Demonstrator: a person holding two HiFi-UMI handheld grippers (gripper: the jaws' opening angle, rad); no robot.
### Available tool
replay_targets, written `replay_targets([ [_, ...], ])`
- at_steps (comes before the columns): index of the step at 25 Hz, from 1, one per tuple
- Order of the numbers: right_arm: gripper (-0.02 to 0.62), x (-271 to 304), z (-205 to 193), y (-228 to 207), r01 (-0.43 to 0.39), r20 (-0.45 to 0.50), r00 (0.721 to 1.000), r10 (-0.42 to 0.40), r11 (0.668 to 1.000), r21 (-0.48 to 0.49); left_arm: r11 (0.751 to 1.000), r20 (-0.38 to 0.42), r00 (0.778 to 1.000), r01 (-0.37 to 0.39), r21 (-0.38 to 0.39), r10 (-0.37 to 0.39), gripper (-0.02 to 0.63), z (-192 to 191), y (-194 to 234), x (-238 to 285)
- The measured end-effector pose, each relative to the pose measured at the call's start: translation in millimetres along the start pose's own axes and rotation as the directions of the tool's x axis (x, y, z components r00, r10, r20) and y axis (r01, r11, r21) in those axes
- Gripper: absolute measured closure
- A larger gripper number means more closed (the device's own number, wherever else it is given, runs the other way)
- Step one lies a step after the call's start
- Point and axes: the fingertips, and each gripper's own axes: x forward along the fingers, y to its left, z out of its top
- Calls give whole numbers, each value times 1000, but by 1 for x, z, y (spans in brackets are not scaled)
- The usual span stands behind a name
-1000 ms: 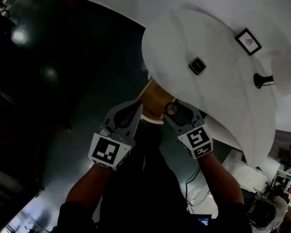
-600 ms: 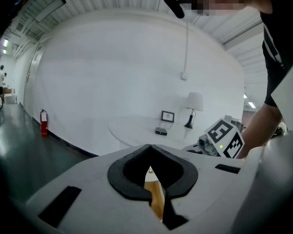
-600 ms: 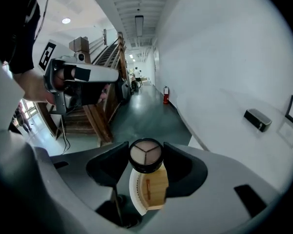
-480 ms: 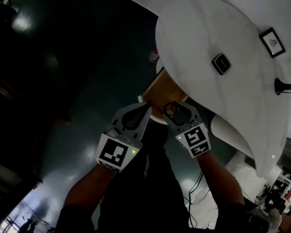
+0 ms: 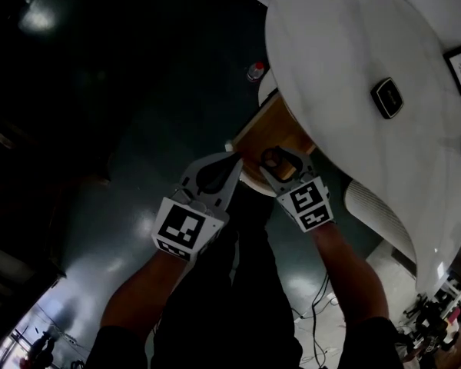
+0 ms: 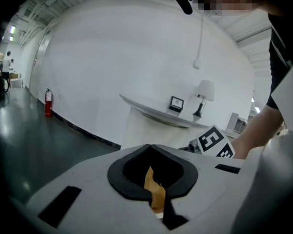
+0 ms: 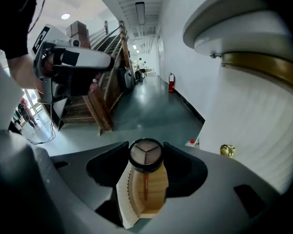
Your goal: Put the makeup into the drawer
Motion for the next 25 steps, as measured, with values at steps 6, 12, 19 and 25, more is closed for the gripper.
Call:
replay_targets([
  [6, 371, 29, -23, -9, -18, -39, 999, 18, 1000, -14, 1000, -30, 1000, 5, -4, -5, 597, -20, 5, 12],
  [12, 371, 64, -52, -20, -47, -93, 995, 41, 997, -56, 1000, -57, 998, 8, -10, -9, 595, -48, 6, 31],
  [19, 371, 97, -83, -25, -104, -173, 981, 88, 990, -91, 999, -90, 996, 4, -42, -7, 595, -71, 9, 41],
  [25, 371, 133, -118, -22, -137, -241, 963, 116, 988, -73, 997, -100, 995, 2, -79, -10, 595, -84, 11, 44],
])
